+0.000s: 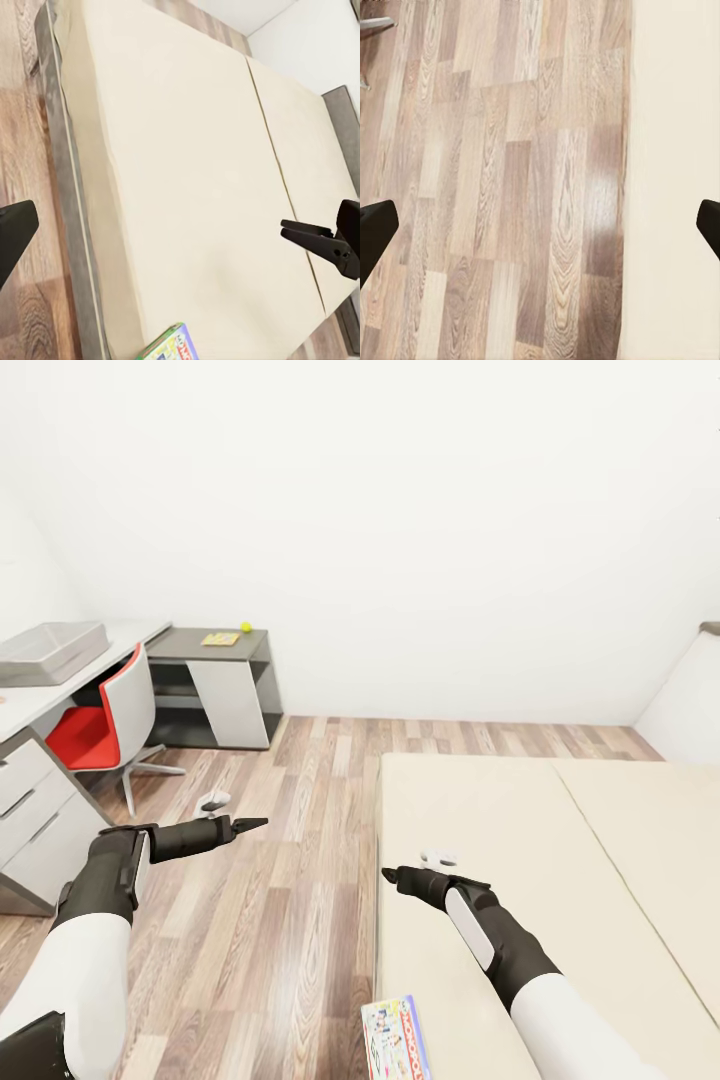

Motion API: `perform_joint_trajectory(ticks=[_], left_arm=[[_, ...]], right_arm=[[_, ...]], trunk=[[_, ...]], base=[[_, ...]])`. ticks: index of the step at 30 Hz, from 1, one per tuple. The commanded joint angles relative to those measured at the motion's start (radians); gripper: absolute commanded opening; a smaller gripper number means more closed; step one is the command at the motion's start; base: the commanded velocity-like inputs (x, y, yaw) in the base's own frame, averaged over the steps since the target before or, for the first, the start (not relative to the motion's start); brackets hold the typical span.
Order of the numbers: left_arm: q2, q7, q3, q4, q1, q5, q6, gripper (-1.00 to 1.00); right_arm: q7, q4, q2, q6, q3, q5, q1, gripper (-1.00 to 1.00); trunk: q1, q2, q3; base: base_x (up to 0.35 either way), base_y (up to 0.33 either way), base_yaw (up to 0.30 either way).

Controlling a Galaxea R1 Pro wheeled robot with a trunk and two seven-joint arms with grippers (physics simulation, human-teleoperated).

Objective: Put all the toys in the child's room - the three board games (two on the bed and one on the table), the two jigsaw puzzles on the table, and the tennis ball on the table - inside the toy box on the table in the child's room.

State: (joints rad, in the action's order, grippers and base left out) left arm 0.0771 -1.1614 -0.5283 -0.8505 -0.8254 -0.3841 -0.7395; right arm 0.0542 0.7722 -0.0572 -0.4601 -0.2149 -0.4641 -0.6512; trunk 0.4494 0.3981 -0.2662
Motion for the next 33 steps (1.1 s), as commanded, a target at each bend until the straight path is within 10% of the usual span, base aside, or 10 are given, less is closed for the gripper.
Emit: perform_joint_trajectory(ticks=[1, 33], left_arm=[[-0.001, -0.010, -0.004, -0.001, -0.001, -0.010, -0.008, 1.00], [-0.001, -0.009, -0.004, -0.001, -0.001, -0.010, -0.006, 1.00]], right_arm=[[0.001, 0.001, 0.000, -0.004, 0.000, -0.001, -0.001, 1.00], [0.001, 0.001, -0.003, -0.002, 0.000, 0.006, -0.001, 1.00]], trunk=[[0.001, 0.002, -0.001], [0.001, 0.002, 0.025]], base=[[0.000, 0.000, 0.000], [0.000, 0.000, 0.000]])
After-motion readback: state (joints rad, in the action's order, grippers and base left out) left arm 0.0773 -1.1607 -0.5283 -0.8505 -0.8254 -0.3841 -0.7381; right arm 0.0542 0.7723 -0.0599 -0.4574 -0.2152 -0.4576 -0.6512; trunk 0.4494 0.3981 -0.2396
